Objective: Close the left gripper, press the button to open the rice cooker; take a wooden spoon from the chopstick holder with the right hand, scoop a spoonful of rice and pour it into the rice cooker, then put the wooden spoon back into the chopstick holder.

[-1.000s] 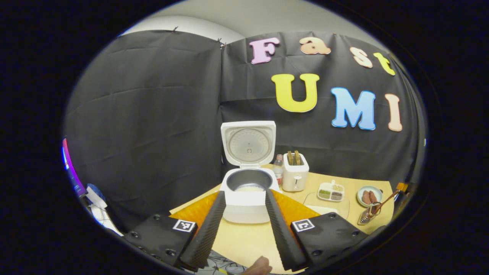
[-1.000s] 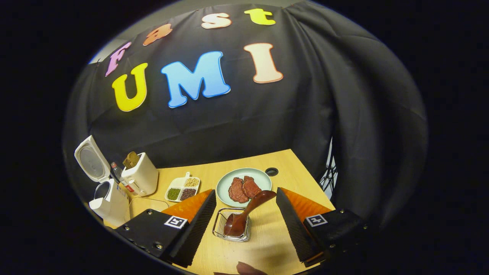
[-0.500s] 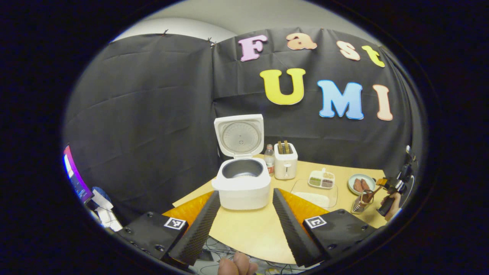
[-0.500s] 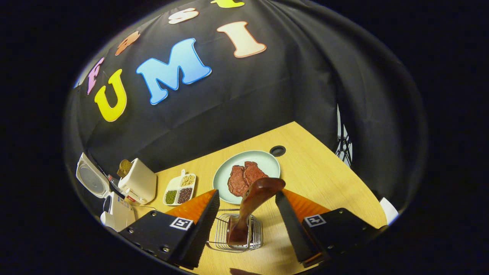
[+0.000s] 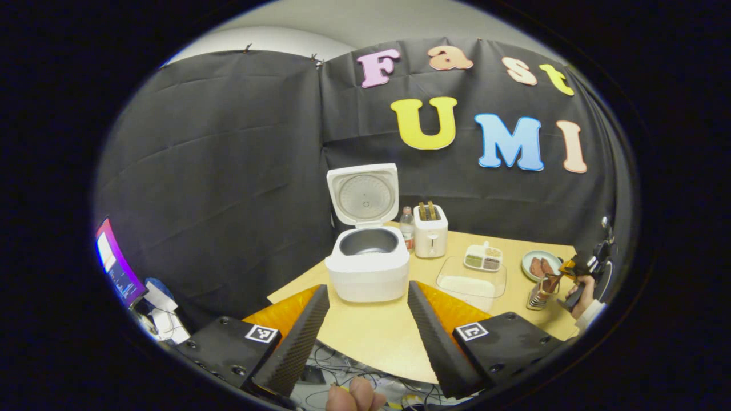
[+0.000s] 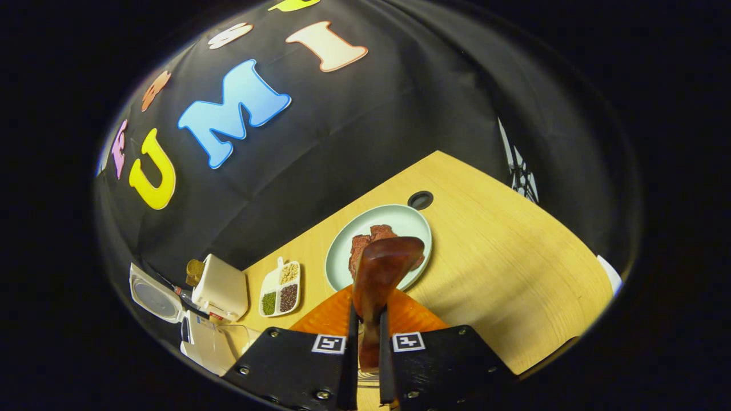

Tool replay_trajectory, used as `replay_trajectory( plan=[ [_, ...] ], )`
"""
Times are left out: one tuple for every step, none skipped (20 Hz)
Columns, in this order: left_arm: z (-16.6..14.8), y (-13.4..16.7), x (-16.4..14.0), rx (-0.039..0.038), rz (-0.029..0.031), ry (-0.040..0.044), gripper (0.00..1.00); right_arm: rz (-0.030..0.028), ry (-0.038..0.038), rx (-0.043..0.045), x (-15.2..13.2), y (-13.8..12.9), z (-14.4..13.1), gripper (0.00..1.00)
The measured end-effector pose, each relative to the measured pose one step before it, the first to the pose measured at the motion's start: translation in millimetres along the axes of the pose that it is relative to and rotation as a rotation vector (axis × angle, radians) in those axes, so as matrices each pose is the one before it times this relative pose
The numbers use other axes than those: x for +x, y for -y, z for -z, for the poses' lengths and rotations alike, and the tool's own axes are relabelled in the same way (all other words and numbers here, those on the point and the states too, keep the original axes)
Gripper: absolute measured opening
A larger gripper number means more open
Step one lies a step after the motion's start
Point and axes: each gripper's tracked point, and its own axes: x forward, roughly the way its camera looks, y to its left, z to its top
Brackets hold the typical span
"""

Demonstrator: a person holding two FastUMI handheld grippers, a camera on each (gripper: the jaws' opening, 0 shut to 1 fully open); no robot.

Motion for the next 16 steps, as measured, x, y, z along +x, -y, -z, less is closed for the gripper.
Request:
replay_trajectory(
  plan=[
    [0.88, -3.48, -3.3, -0.00891, -0.00323, 0.00108, 0.99, 0.01025, -0.00456, 0.00101, -2.75, 2.08, 0.91, 0.16],
    [0.17, -3.35, -2.64, -0.00547, -0.00412, 0.00266, 0.98, -0.0044, 0.00112, -0.00003, -3.86, -1.85, -2.24, 0.16],
    [-0.2, -3.0, -1.38, -0.00312, -0.00126, 0.00438, 0.98, -0.00337, 0.00883, 0.00356, -7.83, -3.85, -2.66, 0.16],
    [-2.0, -2.49, -0.9, -0.00336, 0.00122, 0.00612, 0.98, -0.00902, 0.00672, -0.00275, -10.52, -4.68, -4.83, 0.16],
    [-1.56, -2.16, -2.19, -0.00357, 0.0022, 0.00968, 0.99, -0.00527, 0.0178, -0.01178, -8.54, -5.06, -5.82, 0.16],
    [-2.69, -2.05, -0.88, -0.00736, 0.00717, 0.00968, 0.96, -0.00546, 0.01266, -0.01673, -9.58, -5.48, -5.16, 0.16],
    [-0.32, -0.85, 0.03, -0.01295, 0.01223, 0.00797, 0.99, -0.00115, 0.00942, -0.01655, -11.59, -5.08, -4.97, 0.16],
    [-1.08, -0.63, 0.86, -0.01558, 0.0119, 0.00443, 0.99, -0.01, 0.00605, -0.01078, -10.42, -7.68, -5.77, 0.16],
    [1.08, -3.3, 0.07, -0.01693, 0.01399, 0.00445, 0.99, -0.00959, 0.0069, -0.01118, -12.17, -10.18, -2.95, 0.16],
    [-1.76, -3.91, -0.5, -0.0192, 0.01431, 0.0076, 0.95, -0.01222, 0.00455, -0.01366, -11.53, -10.91, -3.82, 0.16],
    [-2.24, -5.62, -0.55, -0.02236, 0.0159, 0.01367, 0.99, -0.00692, 0.01301, -0.01528, -11.01, -10.26, -2.0, 0.15],
    [-4.62, -7.15, 0.07, -0.01784, 0.01694, 0.01133, 0.97, -0.00974, 0.00627, -0.01751, -10.73, -14.16, -2.4, 0.16],
    [-1.99, -9.13, -2.17, -0.01284, 0.01538, 0.01017, 0.99, -0.00854, 0.00999, -0.01588, -11.69, -14.52, 0.24, 0.15],
    [-2.83, -12.06, -0.88, -0.00982, 0.01264, 0.00835, 0.99, -0.0038, 0.00835, -0.02038, -9.07, -13.91, 1.3, 0.16],
    [-3.49, -12.98, -2.81, -0.01176, 0.01434, 0.00952, 0.99, -0.00369, 0.00843, -0.0195, -7.23, -14.23, 2.22, 0.16],
    [-4.36, -11.96, -1.79, -0.01076, 0.01885, 0.01136, 0.98, -0.00377, 0.00411, -0.01827, -7.22, -15.65, 3.3, 0.16]
  ],
)
